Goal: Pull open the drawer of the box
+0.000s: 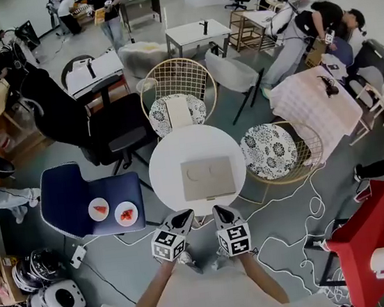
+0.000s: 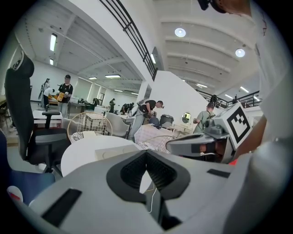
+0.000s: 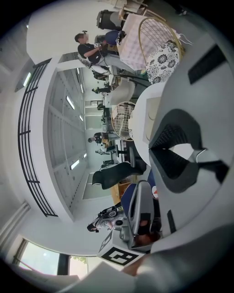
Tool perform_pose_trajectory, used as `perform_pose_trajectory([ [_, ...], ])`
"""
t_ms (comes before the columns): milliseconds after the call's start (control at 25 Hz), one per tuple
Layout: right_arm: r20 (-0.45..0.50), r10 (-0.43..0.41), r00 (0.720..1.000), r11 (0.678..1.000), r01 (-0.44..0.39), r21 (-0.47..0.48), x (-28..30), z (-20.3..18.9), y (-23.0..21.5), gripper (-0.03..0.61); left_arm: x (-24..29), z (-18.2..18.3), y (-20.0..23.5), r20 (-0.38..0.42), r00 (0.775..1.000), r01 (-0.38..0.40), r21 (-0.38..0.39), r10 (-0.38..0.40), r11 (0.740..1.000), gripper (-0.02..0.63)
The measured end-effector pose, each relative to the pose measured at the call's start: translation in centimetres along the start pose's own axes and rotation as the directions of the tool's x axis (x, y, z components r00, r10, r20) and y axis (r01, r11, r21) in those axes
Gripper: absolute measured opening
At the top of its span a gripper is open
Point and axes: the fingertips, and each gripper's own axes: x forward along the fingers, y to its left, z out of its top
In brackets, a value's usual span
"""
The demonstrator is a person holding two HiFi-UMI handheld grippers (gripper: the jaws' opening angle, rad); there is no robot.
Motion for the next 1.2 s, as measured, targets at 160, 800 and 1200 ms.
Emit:
perform_pose_trajectory([
  [160, -0.002, 0.029, 1.0, 1.0, -0.029, 0.001, 0.1, 0.0, -1.6, 0.015, 1.4, 0.0, -0.5, 0.002, 0.999, -0.035, -0.019, 0.035, 0.999, 0.011],
  [800, -0.151, 0.072, 0.986, 0.995, -0.06, 0.081, 0.1, -7.2, -1.7, 0.015, 1.7, -6.4, -1.5, -0.117, 0.992, -0.064, -0.118, 0.05, 0.991, 0.011],
  [1200, -0.269, 0.078, 0.96, 0.99, -0.042, 0.138, -1.3, -14.4, -0.4, 0.015, 0.8, -14.8, -4.3, -0.231, 0.973, -0.025, -0.21, -0.025, 0.977, 0.011],
])
